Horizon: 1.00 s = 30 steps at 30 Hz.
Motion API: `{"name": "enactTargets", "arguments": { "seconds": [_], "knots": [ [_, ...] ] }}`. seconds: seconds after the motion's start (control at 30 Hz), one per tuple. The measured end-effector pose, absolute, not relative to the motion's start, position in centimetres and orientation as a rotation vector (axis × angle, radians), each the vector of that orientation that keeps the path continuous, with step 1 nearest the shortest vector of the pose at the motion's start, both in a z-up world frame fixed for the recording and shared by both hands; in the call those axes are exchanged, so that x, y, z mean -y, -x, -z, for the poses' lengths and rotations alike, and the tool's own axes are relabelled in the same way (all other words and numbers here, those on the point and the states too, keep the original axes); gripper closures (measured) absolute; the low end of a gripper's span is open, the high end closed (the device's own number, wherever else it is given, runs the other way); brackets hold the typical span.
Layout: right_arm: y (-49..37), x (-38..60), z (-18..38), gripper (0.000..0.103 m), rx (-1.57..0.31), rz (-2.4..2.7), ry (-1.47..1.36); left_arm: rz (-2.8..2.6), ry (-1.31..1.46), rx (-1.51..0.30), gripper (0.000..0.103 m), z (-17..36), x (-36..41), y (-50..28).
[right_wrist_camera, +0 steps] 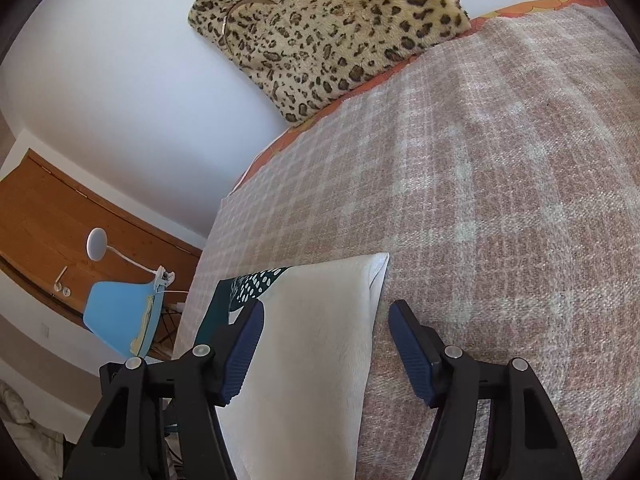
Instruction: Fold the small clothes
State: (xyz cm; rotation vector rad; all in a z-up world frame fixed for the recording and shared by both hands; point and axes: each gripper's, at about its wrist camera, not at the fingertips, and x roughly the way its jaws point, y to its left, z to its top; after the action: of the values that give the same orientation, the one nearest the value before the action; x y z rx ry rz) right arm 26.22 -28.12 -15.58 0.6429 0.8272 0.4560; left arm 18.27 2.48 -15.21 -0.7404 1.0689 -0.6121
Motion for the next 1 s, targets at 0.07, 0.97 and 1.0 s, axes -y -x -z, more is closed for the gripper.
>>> {"name": "enactTargets", "arguments": {
  "seconds": [0.07, 0.97, 1.0],
  "knots": [
    [-26.4, 27.9, 15.8, 0.041, -0.827, -0.479, -0.644, 0.620, 0.742, -1.072, 0.055, 15.2, -2.1, -18.4],
    [-27.7, 23.8, 14.6, 0.101, -0.884, -0.453, -0.543, 0.542, 0.363, -0.949, 0.099, 12.8, 1.4, -18.4],
    [-27.6, 23.8, 14.5, 0.101, -0.882, -0.447, -0.539, 0.537, 0.335, -0.943, 0.099, 12.7, 1.6, -18.3]
  ]
}}
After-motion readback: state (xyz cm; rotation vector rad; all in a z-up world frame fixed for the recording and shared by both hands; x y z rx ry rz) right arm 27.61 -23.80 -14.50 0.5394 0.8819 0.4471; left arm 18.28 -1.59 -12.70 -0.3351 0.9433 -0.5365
